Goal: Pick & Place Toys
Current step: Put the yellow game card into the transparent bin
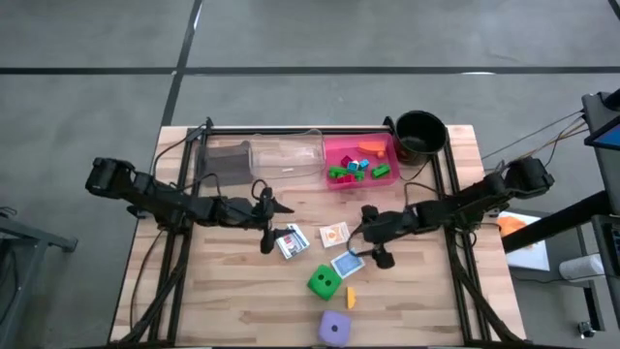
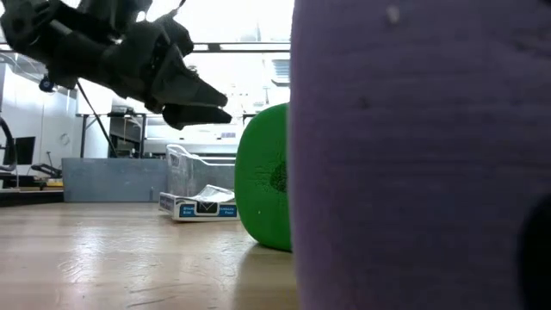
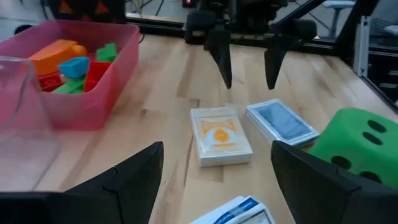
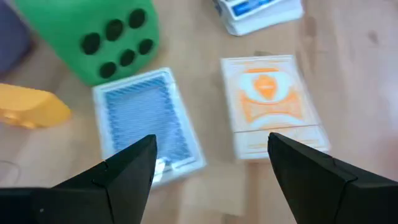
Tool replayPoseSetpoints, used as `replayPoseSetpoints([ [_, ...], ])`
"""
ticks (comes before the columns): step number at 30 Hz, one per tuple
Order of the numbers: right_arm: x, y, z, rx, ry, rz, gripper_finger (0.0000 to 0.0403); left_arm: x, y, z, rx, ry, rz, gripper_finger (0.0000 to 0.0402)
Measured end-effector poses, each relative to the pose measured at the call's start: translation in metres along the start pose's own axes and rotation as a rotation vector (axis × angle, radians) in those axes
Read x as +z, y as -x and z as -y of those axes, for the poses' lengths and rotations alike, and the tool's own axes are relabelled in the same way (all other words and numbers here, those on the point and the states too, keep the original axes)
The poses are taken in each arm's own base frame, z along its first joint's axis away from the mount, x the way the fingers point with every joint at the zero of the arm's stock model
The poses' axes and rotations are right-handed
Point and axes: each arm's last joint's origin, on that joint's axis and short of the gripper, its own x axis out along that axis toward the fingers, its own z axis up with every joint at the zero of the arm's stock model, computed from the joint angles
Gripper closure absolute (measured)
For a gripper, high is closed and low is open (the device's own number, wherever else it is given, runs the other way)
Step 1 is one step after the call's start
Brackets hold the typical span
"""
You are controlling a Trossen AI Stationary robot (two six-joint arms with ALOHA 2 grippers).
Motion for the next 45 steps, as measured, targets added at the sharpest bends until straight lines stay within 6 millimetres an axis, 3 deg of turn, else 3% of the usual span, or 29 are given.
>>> replayPoseSetpoints([
  [7, 0.04, -0.005, 0.008, -0.072, 0.065, -0.137, 0.0096, -0.011, 0.004, -0.003, 0.027, 0.003, -0.007, 0.0101],
  [13, 0.057, -0.032, 0.012, -0.072, 0.105, -0.338, 0.0096, -0.011, 0.004, -0.003, 0.028, -0.005, -0.007, 0.0102],
  [22, 0.066, -0.063, 0.022, -0.064, 0.156, -0.48, 0.0096, -0.01, 0.004, -0.003, 0.036, -0.025, 0.001, 0.0102],
  [39, 0.064, -0.069, 0.059, -0.08, 0.116, -0.492, 0.0096, -0.01, 0.004, -0.003, 0.035, -0.006, 0.001, 0.0102],
  [45, 0.071, -0.067, 0.065, -0.237, 0.156, -0.5, 0.0096, -0.01, 0.004, -0.003, 0.035, -0.009, 0.002, 0.0102],
])
